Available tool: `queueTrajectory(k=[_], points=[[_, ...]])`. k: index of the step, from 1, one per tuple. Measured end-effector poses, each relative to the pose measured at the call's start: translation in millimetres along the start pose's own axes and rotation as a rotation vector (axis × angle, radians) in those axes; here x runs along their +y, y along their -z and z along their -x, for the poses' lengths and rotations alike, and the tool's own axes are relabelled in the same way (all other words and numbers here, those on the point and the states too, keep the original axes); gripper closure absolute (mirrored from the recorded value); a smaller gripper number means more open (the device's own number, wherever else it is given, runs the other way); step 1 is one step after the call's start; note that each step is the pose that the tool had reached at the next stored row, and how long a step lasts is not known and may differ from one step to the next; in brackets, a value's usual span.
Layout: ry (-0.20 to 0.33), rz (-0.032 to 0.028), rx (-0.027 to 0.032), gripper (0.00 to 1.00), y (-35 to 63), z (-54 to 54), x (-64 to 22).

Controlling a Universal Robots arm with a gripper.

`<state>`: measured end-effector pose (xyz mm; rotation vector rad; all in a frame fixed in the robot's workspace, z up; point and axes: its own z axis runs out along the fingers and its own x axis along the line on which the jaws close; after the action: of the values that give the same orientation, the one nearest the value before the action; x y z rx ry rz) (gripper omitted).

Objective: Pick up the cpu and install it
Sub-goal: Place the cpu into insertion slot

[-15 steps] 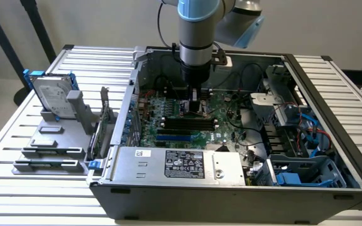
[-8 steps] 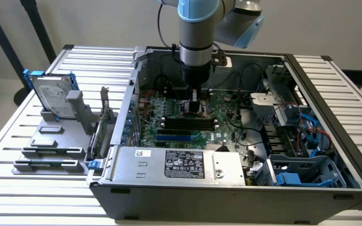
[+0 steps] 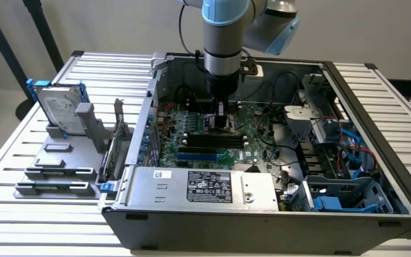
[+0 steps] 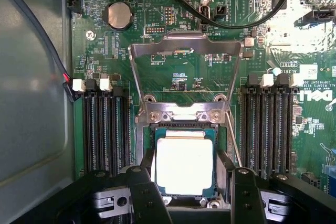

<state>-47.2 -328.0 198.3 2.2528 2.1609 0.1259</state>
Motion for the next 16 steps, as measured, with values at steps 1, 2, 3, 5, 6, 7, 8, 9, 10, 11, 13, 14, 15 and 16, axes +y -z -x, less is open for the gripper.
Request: queueTrajectory(k=[1,2,3,5,6,7,8,9,10,11,13,14,15,16], points=[[0.000,0.0000,-0.0001,0.46,-0.1,-0.1,0.0],[0.000,-0.0001,0.0000,0.46,-0.3,-0.1,0.0],[0.000,0.0000,0.0001,0.46,-0.5,-0.1,-0.1],[0.000,0.0000,0.0000,0.46,-0.8,-0.1,-0.1],[0.000,0.0000,0.0001,0.46,-0.9,-0.1,-0.1],[0.000,0.0000,0.0001,0.46,-1.0,-0.1,-0.1],[0.000,0.0000,0.0001,0.46,-1.0,-0.1,-0.1],[0.000,0.0000,0.0000,0.46,-1.1,-0.1,-0.1],[0.000,0.0001,0.0001,0.46,-1.1,-0.2,-0.1],[0.000,0.0001,0.0001,0.46,-1.2,-0.2,-0.1],[0.000,0.0001,0.0002,0.46,-1.2,-0.2,-0.1],[0.000,0.0001,0.0002,0.46,-1.2,-0.3,-0.1],[0.000,0.0001,0.0001,0.46,-1.2,-0.4,-0.1],[0.000,0.0005,0.0015,0.44,-1.5,-0.6,-0.1]])
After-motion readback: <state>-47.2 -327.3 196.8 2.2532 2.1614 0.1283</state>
